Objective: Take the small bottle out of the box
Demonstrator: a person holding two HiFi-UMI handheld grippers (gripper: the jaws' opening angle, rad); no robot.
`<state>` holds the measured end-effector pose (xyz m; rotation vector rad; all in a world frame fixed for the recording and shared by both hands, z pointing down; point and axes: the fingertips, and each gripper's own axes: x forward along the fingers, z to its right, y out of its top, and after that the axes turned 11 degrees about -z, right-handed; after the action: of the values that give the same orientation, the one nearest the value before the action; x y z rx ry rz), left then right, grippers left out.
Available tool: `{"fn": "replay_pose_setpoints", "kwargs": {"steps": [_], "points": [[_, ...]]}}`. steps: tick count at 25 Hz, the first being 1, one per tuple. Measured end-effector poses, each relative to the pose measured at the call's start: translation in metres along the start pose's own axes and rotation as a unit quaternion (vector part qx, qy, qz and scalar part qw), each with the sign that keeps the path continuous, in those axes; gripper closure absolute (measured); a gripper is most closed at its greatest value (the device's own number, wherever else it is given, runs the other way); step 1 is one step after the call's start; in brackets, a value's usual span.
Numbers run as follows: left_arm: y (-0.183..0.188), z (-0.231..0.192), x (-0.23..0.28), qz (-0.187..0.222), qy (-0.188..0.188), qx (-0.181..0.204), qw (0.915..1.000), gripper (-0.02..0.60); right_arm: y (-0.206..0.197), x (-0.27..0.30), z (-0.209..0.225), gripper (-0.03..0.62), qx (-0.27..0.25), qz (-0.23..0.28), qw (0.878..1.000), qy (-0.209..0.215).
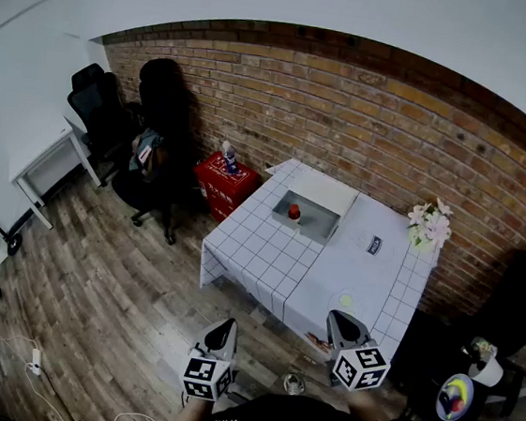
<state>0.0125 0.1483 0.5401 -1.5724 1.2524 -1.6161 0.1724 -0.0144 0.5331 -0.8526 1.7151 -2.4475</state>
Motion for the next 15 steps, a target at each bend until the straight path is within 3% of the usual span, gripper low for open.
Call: {"fn": "replay_pose_setpoints", "kwargs": {"steps": [15], "points": [[-0.009, -0.023, 0.004, -0.008, -0.009, -0.005, 0.9999, 0.569, -0.002, 0.011, -0.007, 0.595, 0.006, 0.008, 1.000, -0.016]]}}
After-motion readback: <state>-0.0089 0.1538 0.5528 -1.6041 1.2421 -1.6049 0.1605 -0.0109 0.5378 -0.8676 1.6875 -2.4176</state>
